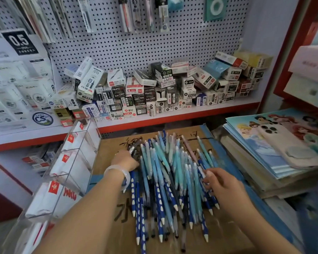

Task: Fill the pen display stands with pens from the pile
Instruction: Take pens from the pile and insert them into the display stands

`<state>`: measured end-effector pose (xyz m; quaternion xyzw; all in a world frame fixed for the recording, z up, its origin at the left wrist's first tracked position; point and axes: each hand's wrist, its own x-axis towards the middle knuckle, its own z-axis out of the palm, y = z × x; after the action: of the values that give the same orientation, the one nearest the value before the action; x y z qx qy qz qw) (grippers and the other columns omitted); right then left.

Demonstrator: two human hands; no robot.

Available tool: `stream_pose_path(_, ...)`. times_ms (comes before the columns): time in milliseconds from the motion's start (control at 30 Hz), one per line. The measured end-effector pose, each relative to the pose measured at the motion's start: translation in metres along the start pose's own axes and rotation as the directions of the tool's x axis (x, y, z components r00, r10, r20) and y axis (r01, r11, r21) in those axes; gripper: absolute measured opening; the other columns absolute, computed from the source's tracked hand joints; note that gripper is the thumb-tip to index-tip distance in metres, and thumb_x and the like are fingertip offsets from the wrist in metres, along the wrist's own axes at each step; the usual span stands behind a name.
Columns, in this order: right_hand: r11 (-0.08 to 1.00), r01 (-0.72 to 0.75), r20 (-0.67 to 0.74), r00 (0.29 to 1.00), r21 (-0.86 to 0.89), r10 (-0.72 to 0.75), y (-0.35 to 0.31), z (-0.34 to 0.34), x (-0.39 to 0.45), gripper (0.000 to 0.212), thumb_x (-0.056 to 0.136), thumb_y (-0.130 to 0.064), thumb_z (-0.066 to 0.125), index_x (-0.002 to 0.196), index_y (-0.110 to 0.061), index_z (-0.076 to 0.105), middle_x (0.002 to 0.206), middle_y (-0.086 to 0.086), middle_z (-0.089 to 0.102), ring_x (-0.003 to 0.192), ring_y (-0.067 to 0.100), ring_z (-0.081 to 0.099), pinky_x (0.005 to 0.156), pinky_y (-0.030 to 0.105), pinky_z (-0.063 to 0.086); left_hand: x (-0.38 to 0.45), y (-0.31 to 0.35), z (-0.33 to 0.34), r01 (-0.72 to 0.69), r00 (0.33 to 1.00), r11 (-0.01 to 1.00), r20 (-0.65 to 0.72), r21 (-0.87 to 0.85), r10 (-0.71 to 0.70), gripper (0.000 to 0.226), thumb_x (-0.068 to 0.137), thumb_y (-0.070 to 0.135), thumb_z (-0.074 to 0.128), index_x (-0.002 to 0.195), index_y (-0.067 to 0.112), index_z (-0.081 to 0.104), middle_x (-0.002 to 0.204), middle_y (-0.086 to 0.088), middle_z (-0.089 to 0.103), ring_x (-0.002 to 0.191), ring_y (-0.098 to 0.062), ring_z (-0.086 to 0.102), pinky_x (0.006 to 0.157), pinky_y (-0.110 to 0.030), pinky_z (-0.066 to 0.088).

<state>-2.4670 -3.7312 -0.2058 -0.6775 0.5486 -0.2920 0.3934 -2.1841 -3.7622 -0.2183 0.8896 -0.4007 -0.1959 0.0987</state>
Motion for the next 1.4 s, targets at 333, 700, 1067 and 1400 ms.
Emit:
stream_pose_path(333, 0.998, -0.053, -0.007, 0.999, 0.026, 0.054, 0.008, -0.006, 0.002, 0.017, 0.097, -0.032, 0.042, 0.098, -0.029, 0.058, 0.083, -0.007, 0.066, 0.075, 0.013, 0.064, 0.077, 0.037, 0.055, 0.006, -0.006, 0.001, 0.047, 0.99, 0.997, -0.136, 0.06, -0.038, 0.012, 0.088, 0.016, 0.057, 0.078, 0.011, 0.053, 0.067, -0.002, 0.05, 0.055, -0.014, 0.047, 0.042, -0.024, 0.032)
stream_pose_path(700, 0.999, -0.032, -0.017, 0.999, 0.024, 0.033, 0.004, -0.009, -0.005, 0.016, 0.098, -0.031, 0.04, 0.101, -0.028, 0.056, 0.083, -0.006, 0.065, 0.077, 0.02, 0.065, 0.076, 0.041, 0.054, -0.002, -0.035, -0.026, 0.046, 0.985, 0.946, -0.144, -0.32, -0.097, 0.021, 0.088, 0.014, 0.057, 0.069, 0.008, 0.052, 0.057, -0.01, 0.057, 0.052, -0.023, 0.055, 0.053, -0.027, 0.045)
stream_pose_path(1067, 0.99, -0.017, -0.049, 0.998, 0.142, 0.024, -0.028, -0.035, -0.029, 0.02, 0.099, -0.023, 0.041, 0.101, -0.019, 0.06, 0.086, -0.002, 0.066, 0.078, 0.012, 0.064, 0.07, 0.025, 0.054, -0.088, 0.015, -0.046, -0.083, 0.965, 0.664, 0.106, -0.743, 0.24, 0.014, 0.09, 0.004, 0.052, 0.077, 0.007, 0.05, 0.057, -0.005, 0.048, 0.044, -0.014, 0.042, 0.038, -0.02, 0.037)
stream_pose_path(1400, 0.913, -0.135, -0.122, 0.973, 0.386, 0.195, -0.041, -0.135, -0.079, 0.022, 0.098, -0.016, 0.045, 0.11, -0.006, 0.06, 0.088, 0.009, 0.063, 0.072, 0.017, 0.06, 0.073, 0.03, 0.055, -0.24, 0.142, 0.018, -0.021, 0.758, 0.492, 0.307, -0.87, 0.575, 0.022, 0.094, 0.01, 0.052, 0.073, 0.008, 0.049, 0.05, -0.002, 0.046, 0.031, -0.008, 0.041, 0.033, -0.015, 0.033)
